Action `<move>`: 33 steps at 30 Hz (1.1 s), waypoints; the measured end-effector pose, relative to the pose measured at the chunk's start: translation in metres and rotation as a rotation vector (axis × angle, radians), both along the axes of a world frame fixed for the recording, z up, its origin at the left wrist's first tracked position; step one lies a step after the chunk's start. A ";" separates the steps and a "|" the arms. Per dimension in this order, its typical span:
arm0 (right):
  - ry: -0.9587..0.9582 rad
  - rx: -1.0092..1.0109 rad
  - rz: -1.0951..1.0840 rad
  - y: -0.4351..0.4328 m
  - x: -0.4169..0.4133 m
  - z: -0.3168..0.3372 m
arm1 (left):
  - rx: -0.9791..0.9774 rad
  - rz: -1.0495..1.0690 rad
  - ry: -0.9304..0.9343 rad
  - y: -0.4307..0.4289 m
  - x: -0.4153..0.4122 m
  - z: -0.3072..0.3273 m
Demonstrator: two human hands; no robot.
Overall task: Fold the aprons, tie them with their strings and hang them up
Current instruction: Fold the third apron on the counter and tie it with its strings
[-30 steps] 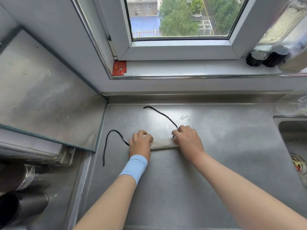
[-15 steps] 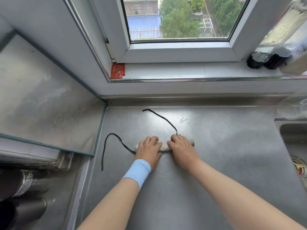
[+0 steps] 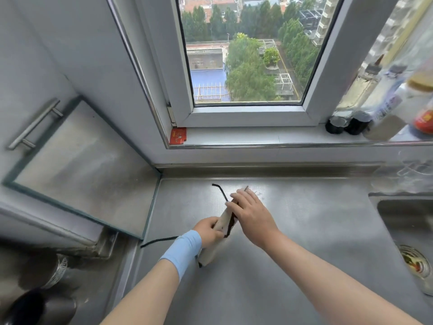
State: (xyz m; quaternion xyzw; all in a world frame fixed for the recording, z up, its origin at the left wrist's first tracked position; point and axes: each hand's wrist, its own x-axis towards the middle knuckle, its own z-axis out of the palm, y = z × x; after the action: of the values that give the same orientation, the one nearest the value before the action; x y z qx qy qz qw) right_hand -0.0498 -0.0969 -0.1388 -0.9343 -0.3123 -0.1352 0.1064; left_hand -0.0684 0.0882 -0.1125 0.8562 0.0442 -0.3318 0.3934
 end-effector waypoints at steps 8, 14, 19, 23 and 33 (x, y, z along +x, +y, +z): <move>-0.106 -0.280 -0.077 0.015 -0.033 0.029 | -0.511 0.166 0.283 0.021 -0.022 0.041; -0.194 -0.014 -0.047 0.021 -0.033 0.060 | -0.678 0.196 0.225 0.025 -0.041 0.060; 0.200 0.182 -0.153 0.022 -0.038 0.094 | -0.796 0.270 0.205 0.026 -0.057 0.076; 0.597 0.492 -0.321 0.037 -0.038 0.121 | -0.808 0.328 0.101 0.024 -0.064 0.089; 1.135 0.717 -0.168 0.046 -0.047 0.168 | -0.803 0.087 0.053 0.024 -0.070 0.114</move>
State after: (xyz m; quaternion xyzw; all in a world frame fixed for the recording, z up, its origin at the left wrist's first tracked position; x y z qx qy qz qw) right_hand -0.0965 -0.0509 0.0290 -0.7887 -0.0700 0.2733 0.5463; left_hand -0.1379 0.1120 0.0013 0.6230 -0.0426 -0.3275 0.7091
